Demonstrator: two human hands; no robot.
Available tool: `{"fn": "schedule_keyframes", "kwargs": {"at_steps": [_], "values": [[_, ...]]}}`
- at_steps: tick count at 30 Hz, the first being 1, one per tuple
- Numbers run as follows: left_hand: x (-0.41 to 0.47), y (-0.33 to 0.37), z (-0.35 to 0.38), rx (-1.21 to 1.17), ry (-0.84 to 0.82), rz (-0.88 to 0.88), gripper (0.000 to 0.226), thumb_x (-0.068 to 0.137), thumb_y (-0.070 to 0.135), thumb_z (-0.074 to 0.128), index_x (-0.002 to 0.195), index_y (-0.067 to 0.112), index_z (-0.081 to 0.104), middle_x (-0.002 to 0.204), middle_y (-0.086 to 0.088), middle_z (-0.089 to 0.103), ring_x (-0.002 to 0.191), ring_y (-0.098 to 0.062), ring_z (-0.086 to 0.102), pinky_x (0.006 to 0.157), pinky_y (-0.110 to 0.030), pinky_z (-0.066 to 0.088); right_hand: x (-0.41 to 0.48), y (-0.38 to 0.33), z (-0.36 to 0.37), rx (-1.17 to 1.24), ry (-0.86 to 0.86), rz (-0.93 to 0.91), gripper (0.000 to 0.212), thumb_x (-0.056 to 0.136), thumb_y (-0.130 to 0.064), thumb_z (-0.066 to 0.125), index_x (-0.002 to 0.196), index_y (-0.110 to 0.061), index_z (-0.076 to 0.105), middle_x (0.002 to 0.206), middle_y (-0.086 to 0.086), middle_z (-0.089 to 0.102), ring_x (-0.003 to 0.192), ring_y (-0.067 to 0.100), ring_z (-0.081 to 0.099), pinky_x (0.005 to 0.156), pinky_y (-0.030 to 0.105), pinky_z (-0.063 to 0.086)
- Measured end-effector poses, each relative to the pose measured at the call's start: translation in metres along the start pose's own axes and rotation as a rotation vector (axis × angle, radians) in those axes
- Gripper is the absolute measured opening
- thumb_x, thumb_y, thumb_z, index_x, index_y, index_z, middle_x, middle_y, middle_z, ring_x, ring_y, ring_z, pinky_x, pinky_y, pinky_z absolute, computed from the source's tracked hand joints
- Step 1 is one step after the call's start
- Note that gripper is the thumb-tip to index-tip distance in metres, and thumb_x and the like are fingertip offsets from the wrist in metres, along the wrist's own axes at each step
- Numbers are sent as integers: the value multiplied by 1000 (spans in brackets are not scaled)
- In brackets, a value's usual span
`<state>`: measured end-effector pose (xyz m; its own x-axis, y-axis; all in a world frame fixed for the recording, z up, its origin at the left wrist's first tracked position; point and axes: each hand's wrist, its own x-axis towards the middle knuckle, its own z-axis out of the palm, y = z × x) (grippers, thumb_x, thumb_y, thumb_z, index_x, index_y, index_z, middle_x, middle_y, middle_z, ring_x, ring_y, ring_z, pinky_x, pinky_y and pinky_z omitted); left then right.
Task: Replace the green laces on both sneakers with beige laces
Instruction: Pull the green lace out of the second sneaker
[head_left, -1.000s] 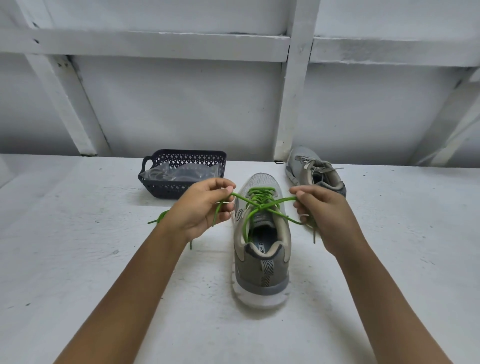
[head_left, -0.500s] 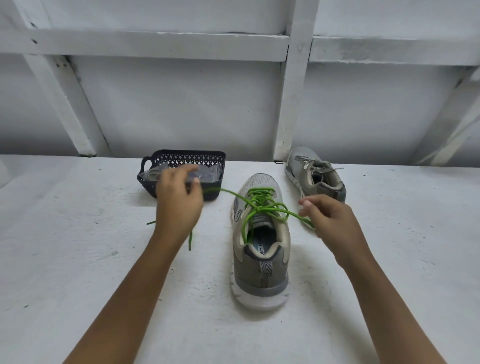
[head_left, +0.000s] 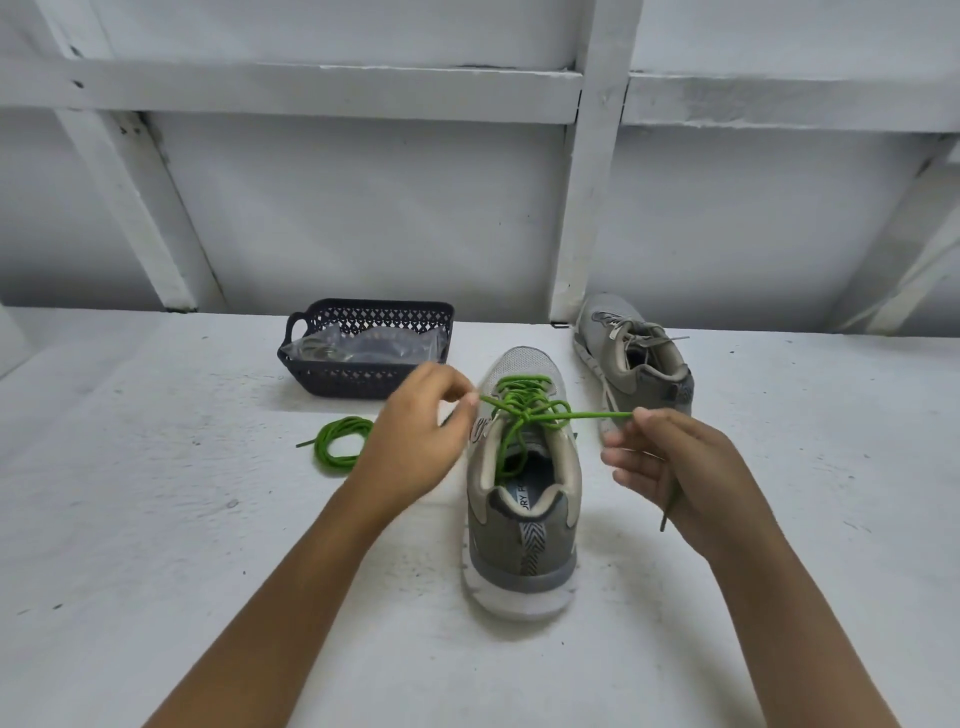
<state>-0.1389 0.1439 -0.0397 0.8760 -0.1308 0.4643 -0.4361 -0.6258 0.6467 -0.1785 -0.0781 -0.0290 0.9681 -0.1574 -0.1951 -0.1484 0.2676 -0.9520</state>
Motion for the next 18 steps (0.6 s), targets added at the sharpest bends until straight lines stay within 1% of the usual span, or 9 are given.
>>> {"fn": "schedule_keyframes", "kwargs": {"at_steps": [1, 3, 4, 6, 8, 11, 14, 16, 18], "values": [[0, 2, -3, -126, 79, -113, 14, 94, 14, 53, 81, 21, 54, 84, 13, 55, 82, -6, 54, 77, -15, 43, 0, 0, -3, 107, 20, 20, 20, 96, -13, 49, 82, -4, 58, 71, 10, 70, 62, 18, 68, 53, 23, 55], [-1, 2, -9, -375, 247, -350, 19, 94, 11, 50, 78, 19, 53, 81, 2, 59, 80, -17, 56, 79, -27, 48, 2, 0, -8, 221, 88, 14, 19, 96, -11, 48, 82, -3, 58, 72, 11, 69, 65, 20, 70, 55, 24, 57], [0, 0, -13, -423, 325, -433, 19, 94, 11, 48, 76, 17, 53, 78, 0, 58, 77, -20, 54, 76, -37, 49, 2, 0, -10, 214, 134, -10, 20, 96, -10, 48, 80, -3, 57, 71, 11, 67, 64, 21, 69, 54, 24, 57], [-1, -5, -15, -321, 372, -488, 17, 91, 11, 47, 75, 13, 52, 74, -2, 53, 69, -18, 48, 67, -39, 42, 2, 1, -13, 15, 217, -100, 23, 96, -10, 49, 76, -4, 58, 72, 10, 63, 66, 24, 66, 55, 24, 57], [-5, -7, -11, -125, 324, -381, 9, 89, 11, 49, 90, 13, 58, 92, -3, 54, 82, -18, 51, 75, -30, 39, 1, 5, -13, -427, 275, -254, 22, 94, -14, 51, 78, -7, 63, 76, 5, 66, 72, 19, 66, 66, 24, 55], [-8, -4, -1, 88, 187, -59, 36, 83, 23, 47, 114, 14, 61, 117, -5, 50, 107, -15, 45, 90, -28, 33, -1, 13, -4, -919, 343, -632, 15, 90, -15, 60, 101, -9, 68, 92, 3, 67, 79, 9, 59, 71, 11, 38], [-7, -3, 11, 300, 31, 131, 35, 81, 36, 45, 103, 23, 69, 117, -4, 57, 109, -26, 50, 90, -45, 41, 5, 17, 10, -1014, 253, -854, 29, 86, -19, 63, 113, -10, 67, 105, 10, 62, 95, 24, 58, 86, 26, 44], [-7, -1, 16, 351, -18, 151, 32, 81, 39, 45, 96, 25, 70, 114, -2, 59, 108, -28, 53, 89, -49, 42, 8, 18, 20, -1042, 116, -874, 30, 83, -26, 60, 109, -14, 70, 103, 8, 61, 97, 26, 59, 82, 41, 50], [-5, 0, 16, 357, -1, 159, 29, 81, 40, 46, 87, 24, 69, 106, 0, 61, 103, -27, 57, 86, -48, 45, 11, 21, 28, -1089, 10, -832, 26, 82, -27, 61, 103, -17, 72, 99, 4, 62, 95, 25, 60, 78, 43, 51]]}}
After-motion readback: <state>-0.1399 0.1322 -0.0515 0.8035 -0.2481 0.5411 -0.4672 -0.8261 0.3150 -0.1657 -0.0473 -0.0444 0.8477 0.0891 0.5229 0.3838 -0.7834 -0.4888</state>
